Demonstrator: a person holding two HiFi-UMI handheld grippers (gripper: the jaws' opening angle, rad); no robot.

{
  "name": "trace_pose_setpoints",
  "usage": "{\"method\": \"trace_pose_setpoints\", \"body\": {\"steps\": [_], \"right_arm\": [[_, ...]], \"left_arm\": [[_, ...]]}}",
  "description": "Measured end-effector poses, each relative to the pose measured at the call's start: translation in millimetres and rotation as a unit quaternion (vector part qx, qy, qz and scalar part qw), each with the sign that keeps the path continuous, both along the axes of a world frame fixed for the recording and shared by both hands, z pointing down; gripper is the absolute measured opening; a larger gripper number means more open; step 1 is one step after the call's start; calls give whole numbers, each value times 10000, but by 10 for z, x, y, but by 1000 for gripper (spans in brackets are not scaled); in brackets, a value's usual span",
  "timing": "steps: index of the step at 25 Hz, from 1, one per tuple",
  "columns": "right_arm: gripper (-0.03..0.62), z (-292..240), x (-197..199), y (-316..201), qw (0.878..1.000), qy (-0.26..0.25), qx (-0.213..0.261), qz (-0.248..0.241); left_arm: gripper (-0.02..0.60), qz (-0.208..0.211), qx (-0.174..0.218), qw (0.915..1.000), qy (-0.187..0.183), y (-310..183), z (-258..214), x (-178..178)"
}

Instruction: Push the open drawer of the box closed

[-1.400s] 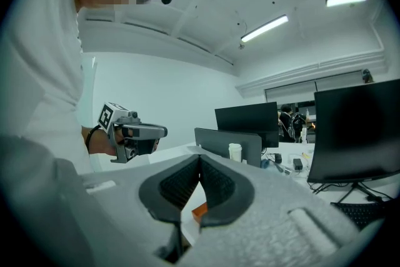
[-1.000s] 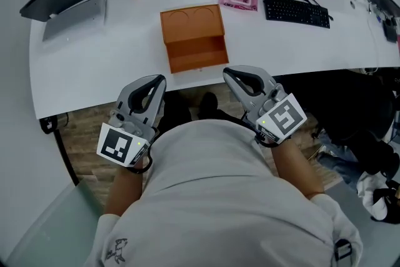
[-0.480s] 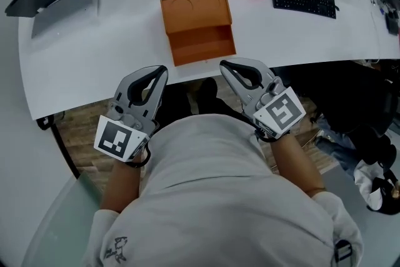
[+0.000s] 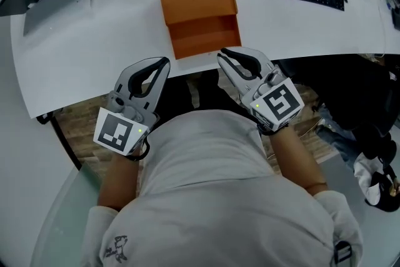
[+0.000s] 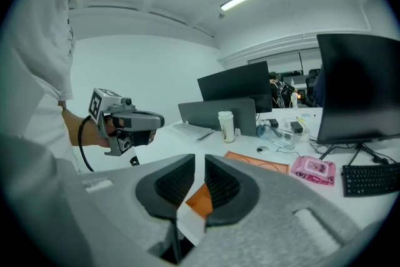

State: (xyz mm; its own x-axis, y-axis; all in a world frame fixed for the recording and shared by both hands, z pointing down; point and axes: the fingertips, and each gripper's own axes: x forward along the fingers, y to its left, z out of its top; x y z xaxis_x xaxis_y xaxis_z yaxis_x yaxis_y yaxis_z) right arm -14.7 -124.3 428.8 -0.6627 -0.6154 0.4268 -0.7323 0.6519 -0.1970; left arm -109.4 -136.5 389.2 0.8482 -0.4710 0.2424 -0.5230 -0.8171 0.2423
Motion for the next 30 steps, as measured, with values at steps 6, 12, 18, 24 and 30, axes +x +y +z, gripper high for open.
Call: {"method": "trace_pose_setpoints", "body": {"steps": [6, 12, 18, 24, 30], "right_arm": [[57, 389, 52, -7, 9991, 72, -391, 158], [65, 1004, 152, 76, 9948, 327, -884, 383], [69, 1440, 236, 260, 9891, 337, -1317, 560], [69, 1729, 251, 342, 9840, 335, -1608, 684], [69, 2067, 225, 363, 9783, 394, -1898, 736]], "left_arm": [[0, 124, -159, 9998, -94, -42, 295, 31], [0, 201, -330, 9992, -70, -89, 514, 86], [0, 348, -385, 9986, -51, -39, 749, 176], [0, 548, -647, 9948, -566, 69, 1208, 118], [0, 627, -770, 9928, -663, 96, 1532, 98]]}}
